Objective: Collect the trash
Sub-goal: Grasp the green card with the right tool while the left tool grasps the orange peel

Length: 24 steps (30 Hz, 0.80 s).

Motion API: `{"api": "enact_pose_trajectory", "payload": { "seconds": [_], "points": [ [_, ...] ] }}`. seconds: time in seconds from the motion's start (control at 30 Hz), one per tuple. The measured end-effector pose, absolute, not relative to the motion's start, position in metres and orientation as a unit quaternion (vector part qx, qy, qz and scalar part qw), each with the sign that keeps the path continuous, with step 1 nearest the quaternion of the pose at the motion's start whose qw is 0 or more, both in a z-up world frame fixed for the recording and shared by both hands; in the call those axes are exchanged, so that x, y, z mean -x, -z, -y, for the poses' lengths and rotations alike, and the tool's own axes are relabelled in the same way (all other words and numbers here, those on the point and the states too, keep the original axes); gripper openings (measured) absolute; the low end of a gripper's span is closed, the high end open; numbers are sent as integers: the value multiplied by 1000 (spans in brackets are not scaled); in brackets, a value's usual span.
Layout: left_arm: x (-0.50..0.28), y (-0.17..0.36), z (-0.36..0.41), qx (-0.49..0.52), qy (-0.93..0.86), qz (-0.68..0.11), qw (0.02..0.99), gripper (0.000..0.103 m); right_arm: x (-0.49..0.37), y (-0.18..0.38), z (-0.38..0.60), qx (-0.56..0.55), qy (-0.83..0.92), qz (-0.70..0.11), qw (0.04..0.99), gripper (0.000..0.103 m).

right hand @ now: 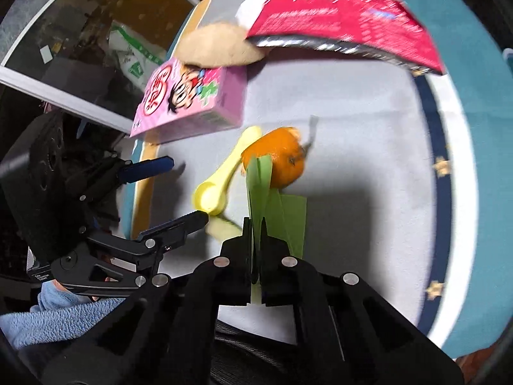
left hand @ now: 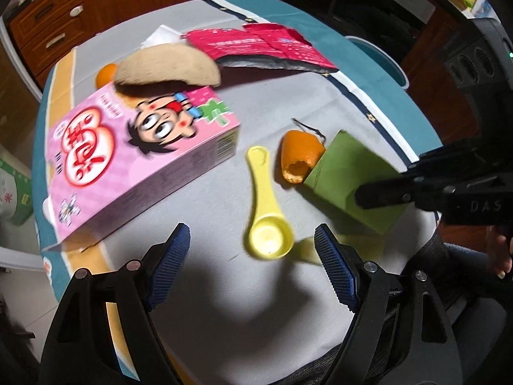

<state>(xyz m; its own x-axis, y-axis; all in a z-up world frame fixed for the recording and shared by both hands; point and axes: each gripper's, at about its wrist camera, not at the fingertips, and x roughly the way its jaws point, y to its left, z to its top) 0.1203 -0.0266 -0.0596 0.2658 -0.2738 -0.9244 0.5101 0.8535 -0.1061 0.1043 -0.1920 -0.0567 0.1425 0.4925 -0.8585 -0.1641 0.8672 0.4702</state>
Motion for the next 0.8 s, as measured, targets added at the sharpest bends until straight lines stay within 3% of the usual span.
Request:
{"api": "enact_pose_trajectory", "payload": {
  "seconds": [0.53,0.8],
  "points": [
    [-137,73,104,-149,293,-566,756,81,-92,50,289,-169,-129,-587,782,3],
    [-159,75,108,-54,294,-589,751,81,-99,58,309,-201,-128,-575,783,4]
  ]
}}
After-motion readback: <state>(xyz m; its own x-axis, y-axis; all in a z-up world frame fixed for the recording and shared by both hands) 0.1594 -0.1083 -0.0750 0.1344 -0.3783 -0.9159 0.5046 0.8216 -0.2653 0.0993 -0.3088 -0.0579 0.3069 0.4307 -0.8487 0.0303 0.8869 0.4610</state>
